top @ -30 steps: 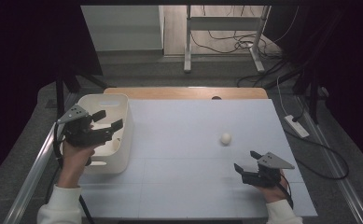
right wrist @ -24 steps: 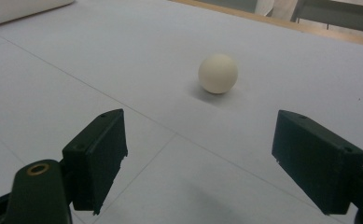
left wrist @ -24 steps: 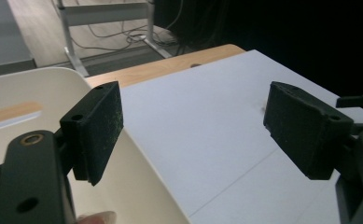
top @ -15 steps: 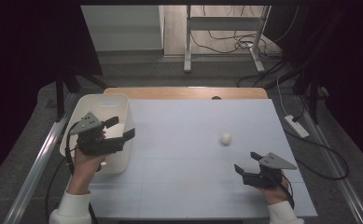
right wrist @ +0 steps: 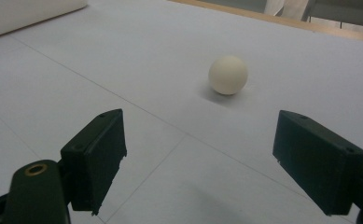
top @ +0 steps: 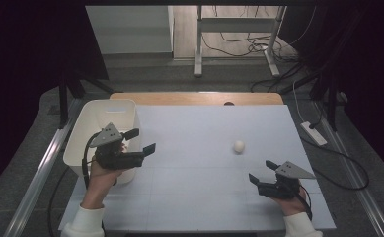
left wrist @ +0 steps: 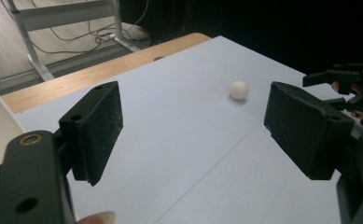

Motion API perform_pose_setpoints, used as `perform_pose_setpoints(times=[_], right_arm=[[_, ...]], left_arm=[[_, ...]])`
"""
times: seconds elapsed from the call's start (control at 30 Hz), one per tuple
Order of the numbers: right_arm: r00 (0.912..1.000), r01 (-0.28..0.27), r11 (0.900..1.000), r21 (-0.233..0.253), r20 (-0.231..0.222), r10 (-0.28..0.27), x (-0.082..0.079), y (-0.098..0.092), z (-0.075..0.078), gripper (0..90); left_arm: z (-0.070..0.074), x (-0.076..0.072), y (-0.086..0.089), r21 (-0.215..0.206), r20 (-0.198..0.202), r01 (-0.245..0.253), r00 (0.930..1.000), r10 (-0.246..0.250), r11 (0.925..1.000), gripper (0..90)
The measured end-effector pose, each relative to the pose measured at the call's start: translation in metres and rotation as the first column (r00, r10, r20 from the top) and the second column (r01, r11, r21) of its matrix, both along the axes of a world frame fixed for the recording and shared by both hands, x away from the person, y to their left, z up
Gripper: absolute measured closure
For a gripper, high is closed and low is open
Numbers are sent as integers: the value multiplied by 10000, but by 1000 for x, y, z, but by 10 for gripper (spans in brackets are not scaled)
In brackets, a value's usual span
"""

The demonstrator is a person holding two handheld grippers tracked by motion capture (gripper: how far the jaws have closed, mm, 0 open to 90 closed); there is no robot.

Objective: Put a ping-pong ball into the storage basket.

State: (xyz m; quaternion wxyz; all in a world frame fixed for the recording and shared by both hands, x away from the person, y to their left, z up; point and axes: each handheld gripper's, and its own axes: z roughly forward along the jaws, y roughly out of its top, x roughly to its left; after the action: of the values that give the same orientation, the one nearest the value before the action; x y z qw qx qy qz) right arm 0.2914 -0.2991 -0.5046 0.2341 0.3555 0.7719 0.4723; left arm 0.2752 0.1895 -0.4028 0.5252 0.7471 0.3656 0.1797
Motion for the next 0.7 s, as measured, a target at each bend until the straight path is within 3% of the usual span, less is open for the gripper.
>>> perform_pose_setpoints(times=[0.7], right_arm=[[9999,-57,9999,102,-124,58,4,3,-1,175]], left_arm=[[-4,2,-18,-194,-155,520,9985,-523,9985,203]])
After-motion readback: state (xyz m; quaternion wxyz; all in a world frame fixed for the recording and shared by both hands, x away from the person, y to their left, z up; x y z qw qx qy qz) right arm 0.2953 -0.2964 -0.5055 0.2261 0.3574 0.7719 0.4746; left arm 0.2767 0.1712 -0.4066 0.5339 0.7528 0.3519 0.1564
